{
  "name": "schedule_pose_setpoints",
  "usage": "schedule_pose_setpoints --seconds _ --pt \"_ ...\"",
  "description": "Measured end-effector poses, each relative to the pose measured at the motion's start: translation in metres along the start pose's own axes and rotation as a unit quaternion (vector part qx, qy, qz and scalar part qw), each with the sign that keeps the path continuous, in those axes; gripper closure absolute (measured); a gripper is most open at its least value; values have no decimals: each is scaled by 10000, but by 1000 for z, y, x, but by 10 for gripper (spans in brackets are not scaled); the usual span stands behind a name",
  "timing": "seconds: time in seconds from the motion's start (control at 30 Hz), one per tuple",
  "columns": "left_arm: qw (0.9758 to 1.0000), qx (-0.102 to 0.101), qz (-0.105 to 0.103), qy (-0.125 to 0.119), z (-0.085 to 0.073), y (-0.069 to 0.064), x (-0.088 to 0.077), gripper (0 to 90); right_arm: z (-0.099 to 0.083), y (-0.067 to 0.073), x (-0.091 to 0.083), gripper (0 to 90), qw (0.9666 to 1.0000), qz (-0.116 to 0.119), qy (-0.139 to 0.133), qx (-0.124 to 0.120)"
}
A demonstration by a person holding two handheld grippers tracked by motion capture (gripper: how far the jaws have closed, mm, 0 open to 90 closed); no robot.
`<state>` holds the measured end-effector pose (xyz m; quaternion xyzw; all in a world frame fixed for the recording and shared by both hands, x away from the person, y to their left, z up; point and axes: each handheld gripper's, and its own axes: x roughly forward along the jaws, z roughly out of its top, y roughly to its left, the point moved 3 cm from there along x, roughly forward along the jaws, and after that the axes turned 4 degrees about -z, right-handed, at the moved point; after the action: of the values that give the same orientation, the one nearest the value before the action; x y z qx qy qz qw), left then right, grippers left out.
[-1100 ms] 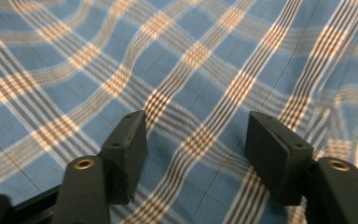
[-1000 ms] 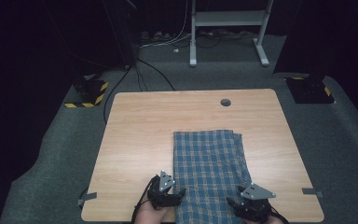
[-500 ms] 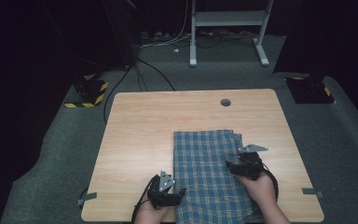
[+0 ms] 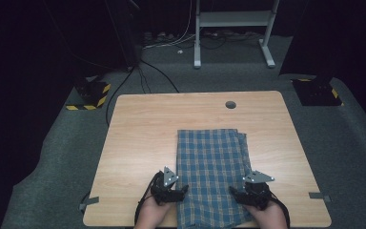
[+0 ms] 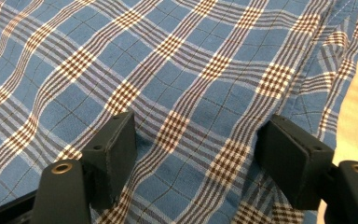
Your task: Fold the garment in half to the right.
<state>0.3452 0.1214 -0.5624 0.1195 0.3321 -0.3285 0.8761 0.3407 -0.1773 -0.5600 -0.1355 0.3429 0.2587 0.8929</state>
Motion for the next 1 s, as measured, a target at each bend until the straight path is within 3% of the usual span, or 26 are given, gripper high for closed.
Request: schedule_pose_setpoints --seconds 0.17,0.2,0.23,0.3,0.4,0.6,0.73,0.83,0.87,0.9,1.0 --pt "9998 -208 50 -25 13 29 14 231 17 -6 18 282 10000 -23 0 24" --pt "9998 -208 50 -25 13 29 14 231 17 -6 18 282 10000 -23 0 24" --pt "9996 -246 105 -77 18 38 21 231 26 -10 29 281 10000 23 -13 35" --pt "9995 -301 101 -74 21 43 24 231 29 -12 32 281 10000 53 -29 47" --pt "9989 -413 208 -20 36 62 38 231 44 -24 50 279 9999 49 -78 110" --pt "9973 -656 320 -35 48 77 51 231 61 -37 68 270 9998 -91 -49 197" --pt "9961 -807 334 -98 45 72 48 240 65 -40 70 250 9998 -116 -29 152" --pt "9959 -842 289 -128 44 65 42 187 63 -40 68 224 9998 -170 -51 97" --pt "9956 -855 290 -237 43 58 34 187 63 -40 68 224 9998 -170 -51 97" --pt "9938 -934 210 -560 40 47 21 179 62 -41 65 198 9996 -239 -34 115" --pt "9916 -933 41 -891 33 25 1 159 62 -40 57 161 9994 -292 -117 140"
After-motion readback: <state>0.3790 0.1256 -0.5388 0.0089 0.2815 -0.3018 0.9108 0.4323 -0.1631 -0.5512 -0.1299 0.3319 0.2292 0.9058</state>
